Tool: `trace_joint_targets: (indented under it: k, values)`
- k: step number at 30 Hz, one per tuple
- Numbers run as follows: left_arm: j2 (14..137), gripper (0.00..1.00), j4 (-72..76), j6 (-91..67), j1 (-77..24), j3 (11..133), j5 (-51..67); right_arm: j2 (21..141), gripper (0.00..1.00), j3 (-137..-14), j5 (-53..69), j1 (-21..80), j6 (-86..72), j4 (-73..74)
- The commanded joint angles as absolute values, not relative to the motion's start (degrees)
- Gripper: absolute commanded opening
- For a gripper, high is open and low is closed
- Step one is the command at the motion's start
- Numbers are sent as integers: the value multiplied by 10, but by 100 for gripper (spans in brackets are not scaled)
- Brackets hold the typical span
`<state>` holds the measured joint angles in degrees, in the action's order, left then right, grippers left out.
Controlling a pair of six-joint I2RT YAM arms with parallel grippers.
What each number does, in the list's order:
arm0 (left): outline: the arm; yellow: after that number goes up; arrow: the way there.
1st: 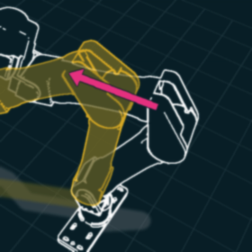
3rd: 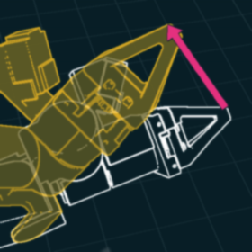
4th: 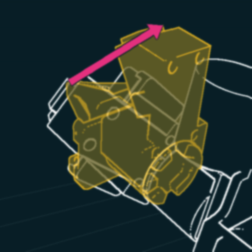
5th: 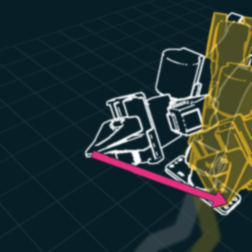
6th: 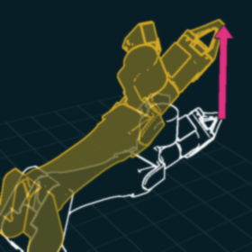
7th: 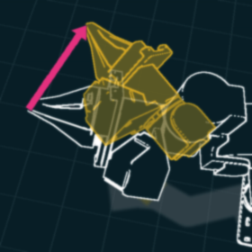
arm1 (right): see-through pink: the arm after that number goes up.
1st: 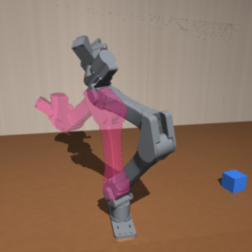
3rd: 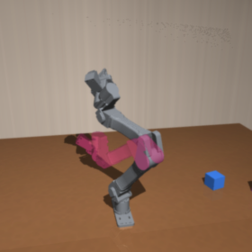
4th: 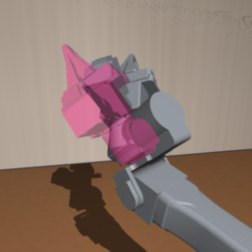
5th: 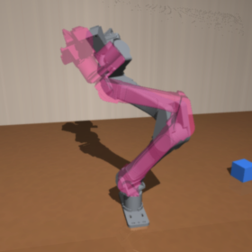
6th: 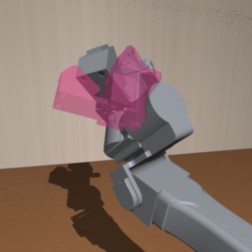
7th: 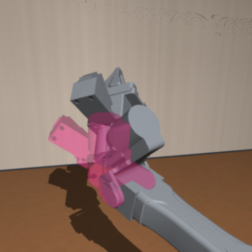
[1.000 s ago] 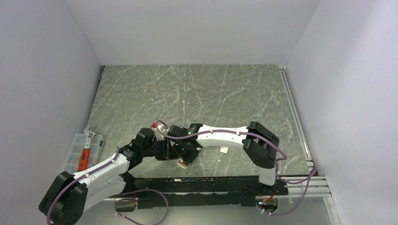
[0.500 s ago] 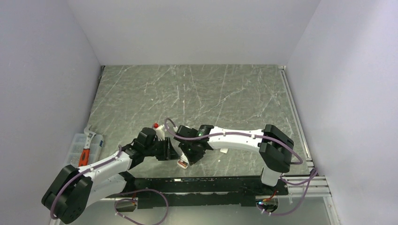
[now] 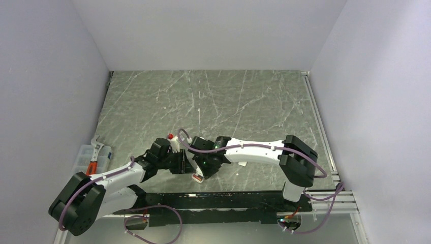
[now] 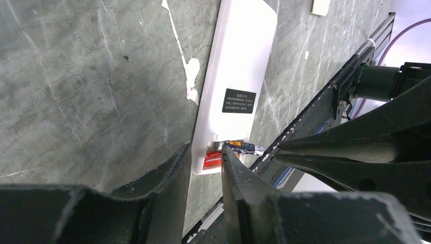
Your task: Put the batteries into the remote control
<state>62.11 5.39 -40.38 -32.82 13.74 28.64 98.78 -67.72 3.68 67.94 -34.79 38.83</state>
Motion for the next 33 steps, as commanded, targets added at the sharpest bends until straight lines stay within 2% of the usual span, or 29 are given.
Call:
trace_joint_targets:
  k: [1, 9, 33]
  values:
    - [623, 34, 75, -407, -330, 142, 298, 996, 12, -686, 43, 682, -353, 373]
    - [624, 33, 72, -405, -330, 143, 299, 999, 9, -684, 52, 683, -351, 376]
    - [632, 33, 80, -405, -330, 144, 305, 1021, 7, -677, 63, 683, -352, 356]
